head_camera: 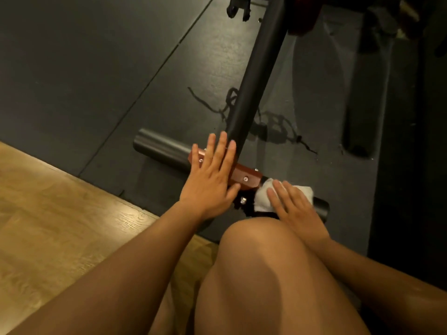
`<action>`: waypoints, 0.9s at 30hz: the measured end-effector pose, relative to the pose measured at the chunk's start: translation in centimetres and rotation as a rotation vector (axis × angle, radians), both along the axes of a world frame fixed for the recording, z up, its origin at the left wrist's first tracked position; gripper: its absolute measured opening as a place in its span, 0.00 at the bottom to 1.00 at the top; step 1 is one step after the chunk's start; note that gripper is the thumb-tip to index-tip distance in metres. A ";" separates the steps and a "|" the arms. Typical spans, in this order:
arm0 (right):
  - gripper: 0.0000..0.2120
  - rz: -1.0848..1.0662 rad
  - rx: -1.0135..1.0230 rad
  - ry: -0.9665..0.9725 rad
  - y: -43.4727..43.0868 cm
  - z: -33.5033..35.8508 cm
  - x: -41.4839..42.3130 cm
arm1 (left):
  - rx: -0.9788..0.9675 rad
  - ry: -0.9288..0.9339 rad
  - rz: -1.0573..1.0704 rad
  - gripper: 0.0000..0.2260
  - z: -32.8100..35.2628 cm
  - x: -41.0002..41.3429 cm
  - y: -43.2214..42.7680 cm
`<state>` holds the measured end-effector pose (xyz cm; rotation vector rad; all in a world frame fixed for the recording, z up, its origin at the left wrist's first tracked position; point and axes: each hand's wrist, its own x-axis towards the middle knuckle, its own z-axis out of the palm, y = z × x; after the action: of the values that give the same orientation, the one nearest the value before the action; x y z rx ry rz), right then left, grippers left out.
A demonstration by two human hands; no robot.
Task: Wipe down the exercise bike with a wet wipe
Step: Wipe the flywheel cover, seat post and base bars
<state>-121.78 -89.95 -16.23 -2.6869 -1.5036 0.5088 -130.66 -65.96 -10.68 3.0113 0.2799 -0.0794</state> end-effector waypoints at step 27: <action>0.45 -0.161 0.152 0.087 7.6 0.7 1.0 | 0.451 -0.196 -0.478 0.30 0.2 9.9 1.1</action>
<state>-120.82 -82.34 -15.51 -2.6038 -1.2378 0.4763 -120.73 -64.84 -10.49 3.4190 -0.5117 0.2735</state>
